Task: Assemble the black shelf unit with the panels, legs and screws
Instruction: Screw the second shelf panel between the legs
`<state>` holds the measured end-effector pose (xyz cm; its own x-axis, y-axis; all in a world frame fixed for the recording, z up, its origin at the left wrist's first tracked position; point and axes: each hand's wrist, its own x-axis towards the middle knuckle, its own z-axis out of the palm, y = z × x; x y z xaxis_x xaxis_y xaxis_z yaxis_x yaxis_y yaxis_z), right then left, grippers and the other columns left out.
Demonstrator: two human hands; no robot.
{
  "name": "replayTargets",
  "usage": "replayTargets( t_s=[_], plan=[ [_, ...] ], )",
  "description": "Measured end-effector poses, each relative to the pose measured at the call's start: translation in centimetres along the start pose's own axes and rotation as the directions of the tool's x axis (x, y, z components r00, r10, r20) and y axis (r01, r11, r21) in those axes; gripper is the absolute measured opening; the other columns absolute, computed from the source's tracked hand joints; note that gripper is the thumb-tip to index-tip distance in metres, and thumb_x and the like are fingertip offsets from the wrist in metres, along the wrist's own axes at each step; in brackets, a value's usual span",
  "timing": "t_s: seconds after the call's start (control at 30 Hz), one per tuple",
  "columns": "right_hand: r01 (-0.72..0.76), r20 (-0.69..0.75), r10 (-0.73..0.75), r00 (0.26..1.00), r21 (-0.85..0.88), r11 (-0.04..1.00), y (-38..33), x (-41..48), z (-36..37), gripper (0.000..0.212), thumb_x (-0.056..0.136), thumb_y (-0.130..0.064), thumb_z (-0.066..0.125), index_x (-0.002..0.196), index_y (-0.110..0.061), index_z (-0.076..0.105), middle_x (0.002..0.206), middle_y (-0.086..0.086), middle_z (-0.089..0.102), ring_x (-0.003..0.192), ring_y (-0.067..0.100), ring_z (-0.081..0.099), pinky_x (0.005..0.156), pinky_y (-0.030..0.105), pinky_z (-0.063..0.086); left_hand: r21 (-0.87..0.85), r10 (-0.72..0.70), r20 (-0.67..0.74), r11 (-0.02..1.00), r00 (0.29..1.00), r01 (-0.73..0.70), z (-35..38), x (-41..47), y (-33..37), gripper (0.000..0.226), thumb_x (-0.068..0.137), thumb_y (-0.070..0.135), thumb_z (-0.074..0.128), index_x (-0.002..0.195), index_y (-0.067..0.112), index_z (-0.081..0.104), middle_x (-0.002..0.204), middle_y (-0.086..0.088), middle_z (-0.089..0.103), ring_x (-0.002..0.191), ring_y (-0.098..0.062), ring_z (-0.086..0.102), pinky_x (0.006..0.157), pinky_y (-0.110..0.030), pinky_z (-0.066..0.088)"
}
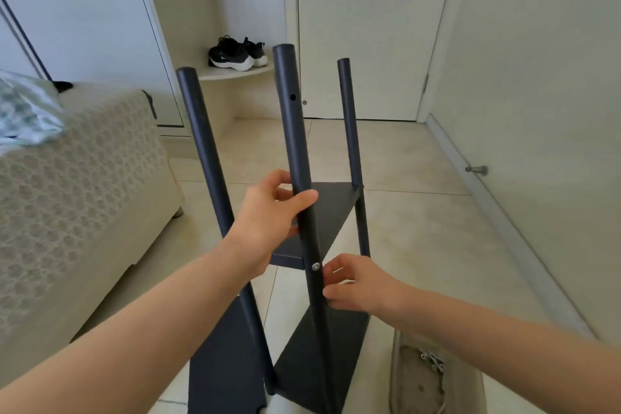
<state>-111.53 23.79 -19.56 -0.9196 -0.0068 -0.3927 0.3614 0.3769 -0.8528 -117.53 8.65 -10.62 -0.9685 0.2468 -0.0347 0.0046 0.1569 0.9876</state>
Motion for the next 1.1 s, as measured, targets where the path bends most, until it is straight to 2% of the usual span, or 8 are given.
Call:
replayTargets(
  t_s=[0.1,0.23,0.33,0.43,0.57,0.67,0.93,1.1],
  plan=[
    [-0.02,0.005,0.021,1.0,-0.081,0.997,-0.3,-1.2,-1.9,0.029,0.091,-0.013,0.065,0.119,-0.02,0.057,0.115,0.0,0.065,0.098,0.011,0.065,0.081,0.018,0.056,0.132,0.053,0.063,0.989,0.997,-0.061,0.2,-1.5,-0.4,0.023,0.094,0.023,0.066,0.116,0.022,0.06,0.104,-0.002,0.068,0.097,-0.018,0.07,0.086,-0.036,0.061],
    [-0.068,-0.131,0.063,0.989,-0.036,0.997,-0.1,-1.5,-5.3,0.029,0.091,-0.013,0.066,0.118,-0.015,0.059,0.113,0.006,0.063,0.102,0.017,0.064,0.09,0.029,0.056,0.223,0.078,0.167,0.968,0.983,-0.115,-0.5,-3.3,-0.8,0.017,0.093,0.024,0.068,0.108,0.023,0.062,0.102,-0.004,0.068,0.091,-0.015,0.072,0.084,-0.036,0.061],
    [-0.091,-0.277,0.095,0.956,0.03,0.995,0.4,-1.4,-7.9,0.023,0.093,-0.014,0.064,0.115,-0.01,0.059,0.11,0.009,0.061,0.1,0.02,0.063,0.086,0.03,0.056,0.26,0.089,0.21,0.955,0.974,-0.144,-0.8,-4.1,-0.9,0.014,0.092,0.022,0.068,0.105,0.023,0.063,0.101,-0.004,0.069,0.09,-0.013,0.072,0.084,-0.034,0.061],
    [-0.112,-0.415,0.139,0.899,0.09,0.99,0.9,-1.0,-10.3,0.035,0.095,-0.018,0.062,0.126,-0.004,0.054,0.115,0.012,0.06,0.101,0.023,0.063,0.084,0.033,0.056,0.273,0.102,0.254,0.946,0.962,-0.173,-1.3,-4.7,-0.8,0.013,0.093,0.021,0.067,0.106,0.023,0.064,0.101,-0.005,0.07,0.09,-0.012,0.072,0.078,-0.024,0.06],
    [-0.107,-0.519,0.174,0.837,0.157,0.982,1.3,-0.6,-12.6,0.052,0.096,-0.023,0.06,0.141,-0.005,0.041,0.128,0.013,0.055,0.105,0.025,0.062,0.092,0.037,0.055,0.284,0.114,0.293,0.938,0.949,-0.201,-2.3,-5.2,-0.6,0.01,0.093,0.017,0.066,0.102,0.021,0.065,0.097,-0.005,0.071,0.091,-0.014,0.072,0.079,-0.024,0.06],
    [-0.098,-0.537,0.18,0.824,0.178,0.979,1.6,-0.6,-13.3,0.055,0.097,-0.024,0.059,0.145,-0.009,0.035,0.133,0.014,0.052,0.107,0.028,0.062,0.097,0.041,0.053,0.303,0.115,0.309,0.929,0.944,-0.213,-2.8,-5.4,-0.6,0.01,0.093,0.016,0.066,0.102,0.02,0.064,0.097,-0.005,0.071,0.092,-0.015,0.073,0.081,-0.027,0.06],
    [-0.006,-0.521,0.107,0.847,0.191,0.981,0.7,-0.8,-13.2,0.054,0.1,-0.019,0.054,0.148,-0.025,0.031,0.137,0.012,0.049,0.112,0.03,0.06,0.091,0.038,0.054,0.335,0.111,0.37,0.91,0.922,-0.244,-3.7,-5.2,-0.8,0.017,0.093,0.013,0.067,0.108,0.02,0.063,0.103,-0.005,0.068,0.095,-0.019,0.071,0.083,-0.032,0.06],
    [-0.03,-0.497,0.088,0.863,0.125,0.992,0.1,-0.5,-13.1,0.049,0.098,-0.016,0.056,0.142,-0.017,0.036,0.132,0.009,0.05,0.122,0.029,0.051,0.102,0.045,0.048,0.432,0.148,0.381,0.844,0.913,-0.317,-4.3,-5.1,-0.8,0.02,0.092,0.022,0.069,0.11,0.029,0.061,0.098,0.008,0.068,0.091,-0.01,0.067,0.081,-0.023,0.054]
  ],
)
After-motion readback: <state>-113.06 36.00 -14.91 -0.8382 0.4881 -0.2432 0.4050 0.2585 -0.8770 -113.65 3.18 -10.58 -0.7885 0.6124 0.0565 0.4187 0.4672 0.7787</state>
